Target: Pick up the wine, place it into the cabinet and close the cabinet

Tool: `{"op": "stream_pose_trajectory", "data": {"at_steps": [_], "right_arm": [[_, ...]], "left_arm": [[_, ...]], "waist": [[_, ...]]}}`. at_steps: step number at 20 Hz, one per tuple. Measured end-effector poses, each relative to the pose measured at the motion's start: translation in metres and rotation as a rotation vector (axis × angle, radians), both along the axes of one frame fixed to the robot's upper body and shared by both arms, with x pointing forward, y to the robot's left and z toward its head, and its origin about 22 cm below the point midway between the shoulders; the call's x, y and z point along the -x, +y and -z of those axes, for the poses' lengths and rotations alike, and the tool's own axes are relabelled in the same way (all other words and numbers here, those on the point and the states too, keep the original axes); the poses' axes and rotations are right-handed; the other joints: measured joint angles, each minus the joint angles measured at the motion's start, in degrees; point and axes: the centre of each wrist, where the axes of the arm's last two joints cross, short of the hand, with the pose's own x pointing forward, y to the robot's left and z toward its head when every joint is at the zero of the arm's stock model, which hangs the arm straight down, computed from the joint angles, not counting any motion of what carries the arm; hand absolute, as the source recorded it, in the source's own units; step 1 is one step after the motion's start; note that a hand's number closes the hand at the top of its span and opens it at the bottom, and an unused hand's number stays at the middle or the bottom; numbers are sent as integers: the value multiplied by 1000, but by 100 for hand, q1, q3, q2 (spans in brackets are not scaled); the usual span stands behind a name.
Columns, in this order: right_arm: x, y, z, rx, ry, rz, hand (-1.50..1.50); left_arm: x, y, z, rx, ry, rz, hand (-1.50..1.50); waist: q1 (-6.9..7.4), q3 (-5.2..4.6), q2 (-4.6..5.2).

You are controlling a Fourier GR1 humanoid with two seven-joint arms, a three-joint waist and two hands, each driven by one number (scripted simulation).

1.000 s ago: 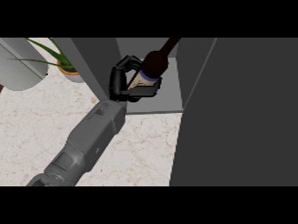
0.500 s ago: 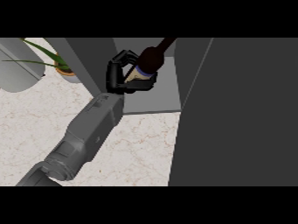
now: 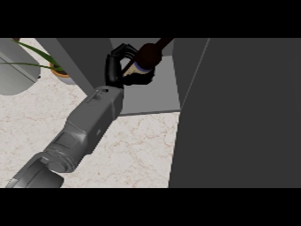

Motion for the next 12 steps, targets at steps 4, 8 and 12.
{"op": "stream_pose_trajectory", "data": {"at_steps": [4,8,12], "right_arm": [[1,1,-2,5,-8,-6,-150],[0,4,-2,7,-7,-25,-150],[0,6,-2,4,-8,-34,-150]], "left_arm": [[0,7,3,-18,30,-14,150],[0,8,4,-39,62,-51,150],[1,11,7,-35,92,-70,150]], "waist": [[-49,3,9],[-75,0,35],[-102,-1,50]]}}
